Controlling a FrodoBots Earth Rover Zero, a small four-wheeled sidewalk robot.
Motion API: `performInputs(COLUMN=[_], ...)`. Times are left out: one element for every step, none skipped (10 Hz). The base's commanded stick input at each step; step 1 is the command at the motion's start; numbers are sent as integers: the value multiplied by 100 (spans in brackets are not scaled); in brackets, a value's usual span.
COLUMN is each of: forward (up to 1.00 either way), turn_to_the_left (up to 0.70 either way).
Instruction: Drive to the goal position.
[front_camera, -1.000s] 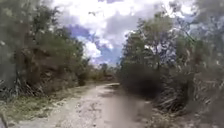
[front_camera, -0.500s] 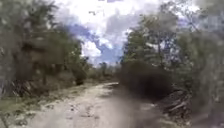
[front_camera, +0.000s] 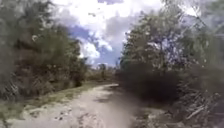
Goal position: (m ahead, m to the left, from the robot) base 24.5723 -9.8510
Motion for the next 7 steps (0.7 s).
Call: performInputs(forward=[70, 70, 70, 70, 70, 70, 70], turn_to_the_left=[35, 35, 35, 35, 35, 35, 11])
